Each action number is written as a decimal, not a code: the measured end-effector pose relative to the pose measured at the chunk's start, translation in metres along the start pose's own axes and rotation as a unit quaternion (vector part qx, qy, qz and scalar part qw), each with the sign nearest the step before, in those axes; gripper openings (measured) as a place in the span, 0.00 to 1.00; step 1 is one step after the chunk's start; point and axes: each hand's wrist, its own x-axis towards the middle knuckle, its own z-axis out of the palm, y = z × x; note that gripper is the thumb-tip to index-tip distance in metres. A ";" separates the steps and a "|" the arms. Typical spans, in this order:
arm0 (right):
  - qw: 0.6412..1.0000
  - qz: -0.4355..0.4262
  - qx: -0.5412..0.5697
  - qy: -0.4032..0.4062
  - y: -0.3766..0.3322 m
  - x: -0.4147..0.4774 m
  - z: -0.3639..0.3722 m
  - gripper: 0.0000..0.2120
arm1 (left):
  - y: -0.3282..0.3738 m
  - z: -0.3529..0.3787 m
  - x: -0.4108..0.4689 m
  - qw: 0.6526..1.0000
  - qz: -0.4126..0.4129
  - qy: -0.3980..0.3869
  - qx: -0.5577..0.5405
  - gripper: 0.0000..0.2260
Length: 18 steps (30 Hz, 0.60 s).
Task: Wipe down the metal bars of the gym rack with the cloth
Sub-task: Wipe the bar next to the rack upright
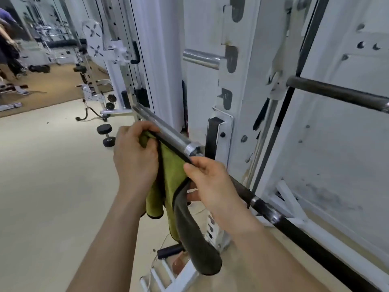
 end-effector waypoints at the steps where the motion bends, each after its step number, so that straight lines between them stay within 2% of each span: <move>1: 1.000 0.002 0.026 0.005 -0.004 0.020 0.015 0.09 | -0.008 0.004 0.024 1.000 0.003 0.005 -0.009 0.16; 4: 0.997 -0.011 0.059 0.045 -0.016 0.074 0.050 0.10 | -0.020 0.020 0.092 0.998 0.027 0.009 -0.052 0.16; 7: 0.984 -0.034 0.100 0.143 -0.019 0.118 0.057 0.11 | -0.016 0.051 0.136 0.990 0.083 -0.019 -0.114 0.16; 8: 0.979 -0.049 0.070 0.187 -0.013 0.128 0.052 0.10 | -0.017 0.064 0.143 0.984 0.101 -0.056 -0.133 0.18; 9: 0.971 -0.066 -0.017 0.228 -0.003 0.136 0.044 0.08 | -0.021 0.077 0.146 0.977 0.123 -0.107 -0.139 0.20; 10: 0.953 -0.079 -0.150 0.249 0.008 0.141 0.035 0.07 | -0.030 0.089 0.148 0.966 0.153 -0.168 -0.127 0.21; 12: 0.876 -0.075 -0.420 0.227 0.030 0.146 0.021 0.04 | -0.059 0.106 0.144 0.916 0.221 -0.334 -0.037 0.22; 13: 0.836 -0.072 -0.501 0.212 0.039 0.147 0.017 0.06 | -0.074 0.112 0.139 0.868 0.253 -0.426 0.037 0.24; 14: 0.812 -0.066 -0.544 0.203 0.047 0.147 0.015 0.09 | -0.089 0.117 0.132 0.809 0.283 -0.500 0.124 0.28; 15: 0.799 -0.064 -0.562 0.205 0.053 0.146 0.013 0.12 | -0.101 0.121 0.124 0.756 0.311 -0.538 0.207 0.33; 16: 0.791 -0.067 -0.569 0.214 0.060 0.145 0.011 0.15 | -0.108 0.126 0.115 0.721 0.337 -0.541 0.272 0.38; 18: 0.780 -0.064 -0.579 0.227 0.067 0.141 0.009 0.21 | -0.112 0.137 0.101 0.704 0.397 -0.498 0.314 0.43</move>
